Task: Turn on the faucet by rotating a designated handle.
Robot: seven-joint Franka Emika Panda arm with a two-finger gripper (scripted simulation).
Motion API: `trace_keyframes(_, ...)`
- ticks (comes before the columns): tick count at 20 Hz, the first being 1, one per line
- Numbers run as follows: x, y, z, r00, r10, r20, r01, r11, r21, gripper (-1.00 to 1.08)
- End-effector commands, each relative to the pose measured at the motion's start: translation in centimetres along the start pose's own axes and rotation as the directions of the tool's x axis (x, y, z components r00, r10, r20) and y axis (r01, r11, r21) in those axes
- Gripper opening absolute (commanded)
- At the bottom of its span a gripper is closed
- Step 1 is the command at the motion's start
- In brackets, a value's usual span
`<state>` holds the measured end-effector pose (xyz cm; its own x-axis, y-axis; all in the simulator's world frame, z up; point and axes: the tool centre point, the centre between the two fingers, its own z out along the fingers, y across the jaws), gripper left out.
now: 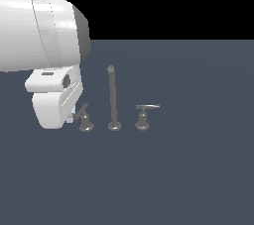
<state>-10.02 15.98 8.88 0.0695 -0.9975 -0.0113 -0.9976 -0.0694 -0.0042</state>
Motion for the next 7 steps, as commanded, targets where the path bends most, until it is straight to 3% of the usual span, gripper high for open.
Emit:
trace_keyframes(1,2.1,-0.3,0.0,1.0,0.021,-0.005,-0.021,1.0,-0.001,-1.0)
trace_keyframes(7,5.3,-0.6,-0.1,0.999,0.033,-0.011,-0.033,0.999,-0.004,-1.0)
